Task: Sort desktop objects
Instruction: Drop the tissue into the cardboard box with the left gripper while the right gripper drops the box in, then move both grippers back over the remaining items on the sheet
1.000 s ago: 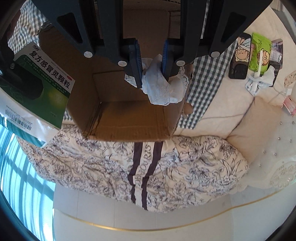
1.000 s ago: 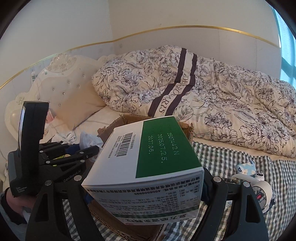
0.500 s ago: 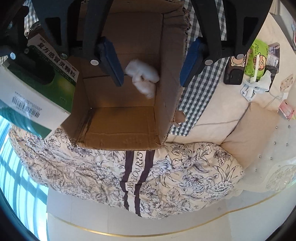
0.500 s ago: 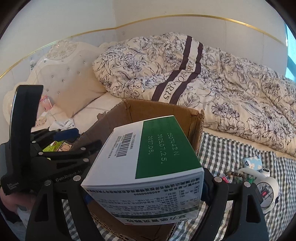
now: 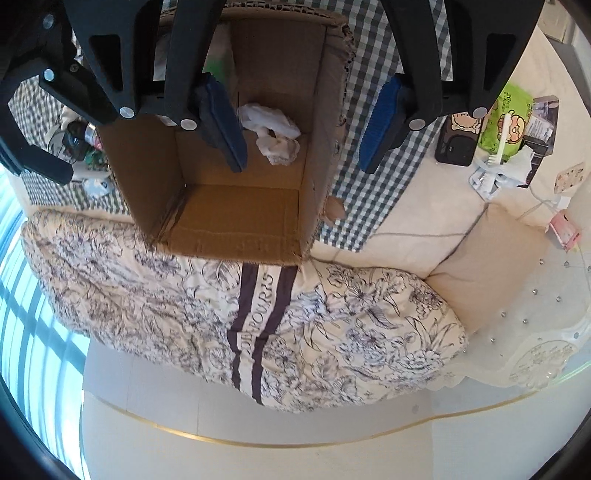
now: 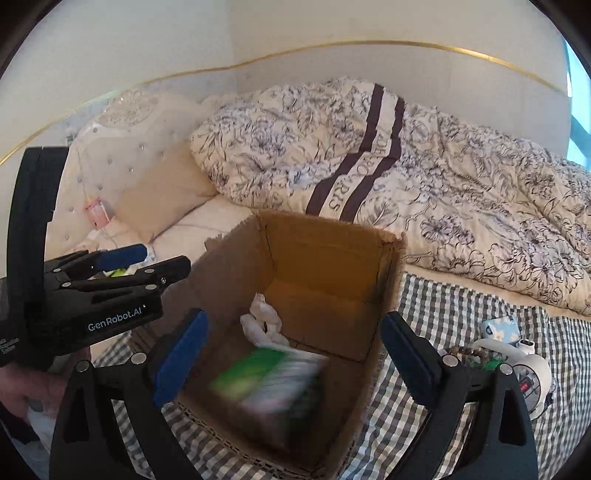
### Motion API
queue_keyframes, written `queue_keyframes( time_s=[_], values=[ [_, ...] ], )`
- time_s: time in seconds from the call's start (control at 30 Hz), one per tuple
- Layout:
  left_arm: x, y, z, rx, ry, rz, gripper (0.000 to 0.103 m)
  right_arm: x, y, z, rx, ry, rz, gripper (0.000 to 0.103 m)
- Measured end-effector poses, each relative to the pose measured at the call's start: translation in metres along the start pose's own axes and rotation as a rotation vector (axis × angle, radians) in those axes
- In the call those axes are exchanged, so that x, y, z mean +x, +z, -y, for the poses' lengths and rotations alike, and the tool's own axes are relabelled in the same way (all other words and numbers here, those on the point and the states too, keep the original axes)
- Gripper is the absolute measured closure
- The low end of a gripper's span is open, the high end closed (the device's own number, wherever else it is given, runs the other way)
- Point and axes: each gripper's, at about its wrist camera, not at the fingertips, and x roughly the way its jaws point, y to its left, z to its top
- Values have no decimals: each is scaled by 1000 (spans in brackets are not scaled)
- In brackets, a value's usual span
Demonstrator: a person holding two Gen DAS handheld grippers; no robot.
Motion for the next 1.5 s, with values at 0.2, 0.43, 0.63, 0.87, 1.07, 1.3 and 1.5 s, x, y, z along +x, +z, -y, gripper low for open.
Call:
queue_keyframes(
  time_s=[0.2, 0.43, 0.63, 0.87, 1.07, 1.3, 1.5],
  values=[
    [-17, 4, 7, 8, -12, 31, 37, -25, 4, 6, 29, -15, 56, 8],
    [-36, 9, 23, 30, -34, 62, 37, -52, 7, 15, 55, -40, 107, 8],
    [-53, 12, 41, 51, -56, 90, 37, -75, 4, 27, 75, -73, 132, 8],
    [-69, 19, 62, 60, -77, 123, 37, -102, -6, 43, 92, -125, 153, 8],
    [-81, 17, 85, 85, -103, 135, 27, -124, -10, 58, 114, -148, 178, 3],
    [-89, 15, 110, 108, -125, 139, 19, -147, -19, 82, 152, -182, 210, 0],
    [-93, 15, 131, 117, -152, 146, 10, -165, -30, 105, 208, -198, 218, 0]
  ],
)
